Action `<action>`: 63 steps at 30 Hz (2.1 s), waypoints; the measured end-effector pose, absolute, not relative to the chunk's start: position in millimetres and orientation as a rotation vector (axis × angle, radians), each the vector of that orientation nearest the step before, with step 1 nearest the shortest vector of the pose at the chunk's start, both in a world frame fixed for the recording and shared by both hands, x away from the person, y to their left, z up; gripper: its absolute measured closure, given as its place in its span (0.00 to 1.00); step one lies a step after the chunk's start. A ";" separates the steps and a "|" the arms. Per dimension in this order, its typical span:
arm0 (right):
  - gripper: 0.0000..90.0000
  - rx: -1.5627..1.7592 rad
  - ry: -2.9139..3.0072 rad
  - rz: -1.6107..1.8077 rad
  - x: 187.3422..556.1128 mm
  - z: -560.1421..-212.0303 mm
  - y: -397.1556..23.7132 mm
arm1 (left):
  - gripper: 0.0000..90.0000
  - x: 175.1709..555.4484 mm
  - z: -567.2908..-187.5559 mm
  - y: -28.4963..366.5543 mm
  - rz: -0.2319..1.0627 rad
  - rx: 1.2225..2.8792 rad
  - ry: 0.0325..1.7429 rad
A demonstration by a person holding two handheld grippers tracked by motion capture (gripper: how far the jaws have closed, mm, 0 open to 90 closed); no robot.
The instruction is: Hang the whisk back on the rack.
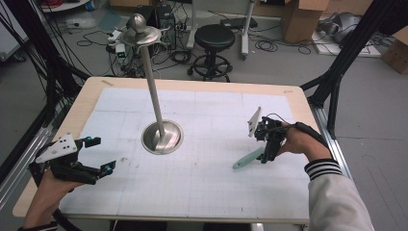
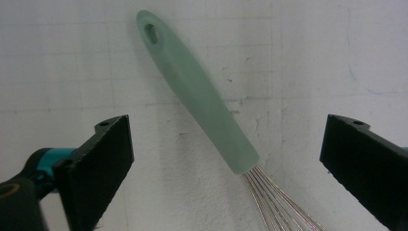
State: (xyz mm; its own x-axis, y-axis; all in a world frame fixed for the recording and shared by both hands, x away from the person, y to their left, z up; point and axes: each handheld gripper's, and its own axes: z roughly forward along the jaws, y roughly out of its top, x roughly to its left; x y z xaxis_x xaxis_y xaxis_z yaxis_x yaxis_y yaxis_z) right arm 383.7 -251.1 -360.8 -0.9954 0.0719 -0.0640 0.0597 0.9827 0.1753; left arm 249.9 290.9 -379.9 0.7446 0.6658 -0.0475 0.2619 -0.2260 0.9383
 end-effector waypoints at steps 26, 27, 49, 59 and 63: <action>0.21 0.131 3.108 0.145 391.3 -402.5 -253.1 | 0.02 250.9 -382.2 289.9 0.432 1.814 0.731; 0.22 0.136 3.116 0.127 391.4 -403.5 -253.3 | 0.02 251.0 -382.2 290.0 0.434 1.817 0.728; 0.53 0.108 3.097 0.086 392.6 -406.4 -252.6 | 0.02 250.9 -382.5 288.8 0.429 1.827 0.725; 0.63 0.050 3.099 0.052 391.2 -406.4 -250.7 | 0.02 250.3 -382.3 289.1 0.426 1.821 0.727; 0.68 0.051 3.102 0.036 390.6 -405.6 -250.3 | 0.02 250.5 -382.3 289.0 0.426 1.825 0.723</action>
State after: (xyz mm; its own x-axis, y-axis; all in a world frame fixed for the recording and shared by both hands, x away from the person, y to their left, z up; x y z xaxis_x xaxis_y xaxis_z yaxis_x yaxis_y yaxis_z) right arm 390.6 -250.3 -405.6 -0.9987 0.0332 -0.0388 0.0322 0.9992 0.0241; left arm 250.5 289.0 -382.3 0.7513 0.6580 -0.0513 0.2735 -0.2396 0.9315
